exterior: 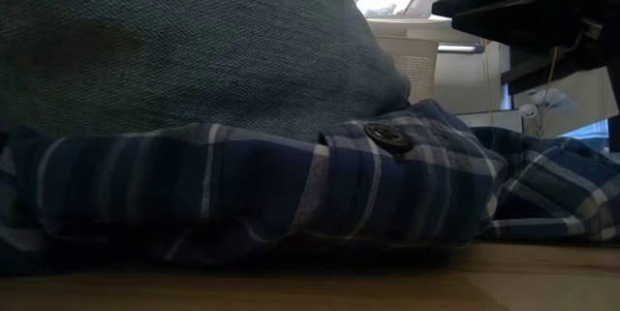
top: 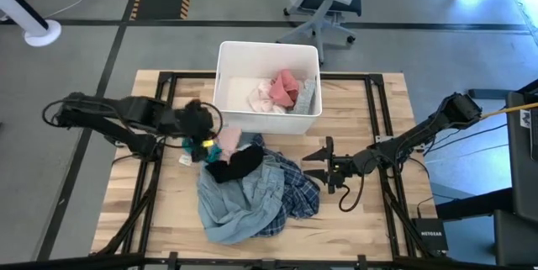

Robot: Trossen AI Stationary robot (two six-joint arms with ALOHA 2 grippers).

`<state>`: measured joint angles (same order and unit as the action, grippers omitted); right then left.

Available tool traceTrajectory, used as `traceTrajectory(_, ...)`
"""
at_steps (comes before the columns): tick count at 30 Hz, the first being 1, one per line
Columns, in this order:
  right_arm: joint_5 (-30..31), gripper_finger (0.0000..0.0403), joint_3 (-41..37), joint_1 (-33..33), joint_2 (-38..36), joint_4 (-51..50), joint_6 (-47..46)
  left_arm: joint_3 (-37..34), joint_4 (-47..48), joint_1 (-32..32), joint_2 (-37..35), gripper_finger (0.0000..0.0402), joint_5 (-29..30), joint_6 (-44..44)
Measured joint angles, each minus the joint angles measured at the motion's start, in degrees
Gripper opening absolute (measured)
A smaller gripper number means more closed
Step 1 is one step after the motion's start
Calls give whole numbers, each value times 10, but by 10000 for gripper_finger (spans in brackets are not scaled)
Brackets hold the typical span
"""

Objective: Sort clothes
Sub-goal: Put the light pink sock into the white laundry bin

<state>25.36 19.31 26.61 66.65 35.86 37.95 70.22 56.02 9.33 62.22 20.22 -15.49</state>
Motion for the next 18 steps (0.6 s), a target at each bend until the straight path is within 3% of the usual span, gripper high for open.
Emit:
traceTrajectory(3, 1, 232, 0, 0, 0, 0, 0, 10, -49, -6, -14, 3, 40, 61)
traceTrajectory(8, 8, 232, 0, 0, 0, 0, 0, 10, -187, -35, -23, 6, 54, 164)
traceTrajectory(13, 10, 232, 0, 0, 0, -4, 0, 10, -292, -72, 5, 3, 97, 243)
traceTrajectory(18, 10, 232, 0, 0, 0, -17, 0, 10, -331, -123, 46, 12, 135, 275)
